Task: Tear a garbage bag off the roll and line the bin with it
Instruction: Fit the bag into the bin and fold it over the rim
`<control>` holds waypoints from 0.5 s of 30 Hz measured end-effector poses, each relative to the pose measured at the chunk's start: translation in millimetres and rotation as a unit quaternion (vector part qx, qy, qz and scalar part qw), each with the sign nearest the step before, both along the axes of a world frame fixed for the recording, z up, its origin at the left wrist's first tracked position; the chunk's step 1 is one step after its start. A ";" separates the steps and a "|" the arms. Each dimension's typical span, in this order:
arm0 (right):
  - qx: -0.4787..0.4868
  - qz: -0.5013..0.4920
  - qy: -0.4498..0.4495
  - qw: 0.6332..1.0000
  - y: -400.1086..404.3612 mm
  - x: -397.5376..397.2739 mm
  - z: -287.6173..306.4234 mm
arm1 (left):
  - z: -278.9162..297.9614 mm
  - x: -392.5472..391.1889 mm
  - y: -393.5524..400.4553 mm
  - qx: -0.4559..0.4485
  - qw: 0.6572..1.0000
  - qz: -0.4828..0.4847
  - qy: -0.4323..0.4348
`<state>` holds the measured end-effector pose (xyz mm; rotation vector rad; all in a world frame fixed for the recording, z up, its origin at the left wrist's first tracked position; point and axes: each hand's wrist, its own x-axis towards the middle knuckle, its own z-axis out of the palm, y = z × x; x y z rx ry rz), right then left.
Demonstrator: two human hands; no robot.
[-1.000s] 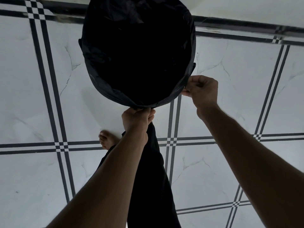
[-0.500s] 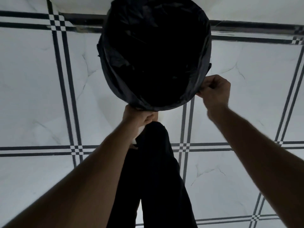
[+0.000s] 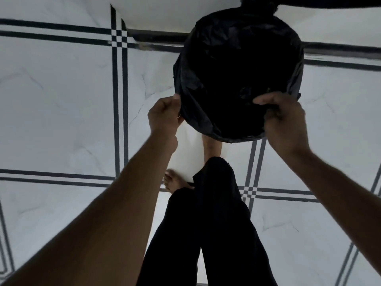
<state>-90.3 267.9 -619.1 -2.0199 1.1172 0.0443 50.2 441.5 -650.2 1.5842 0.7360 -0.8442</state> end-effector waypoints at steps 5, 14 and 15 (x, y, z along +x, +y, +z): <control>0.018 0.051 0.035 0.998 11.6 31.3 -22.0 | -10.4 0.2 1.8 -0.016 0.998 0.012 0.053; -0.150 0.382 0.087 0.908 -1.3 66.9 -48.0 | -20.9 21.7 -2.7 0.038 0.996 -0.072 0.037; -0.169 0.412 0.082 0.892 -0.5 71.3 -47.9 | -21.5 21.9 -1.1 0.034 0.997 -0.073 0.022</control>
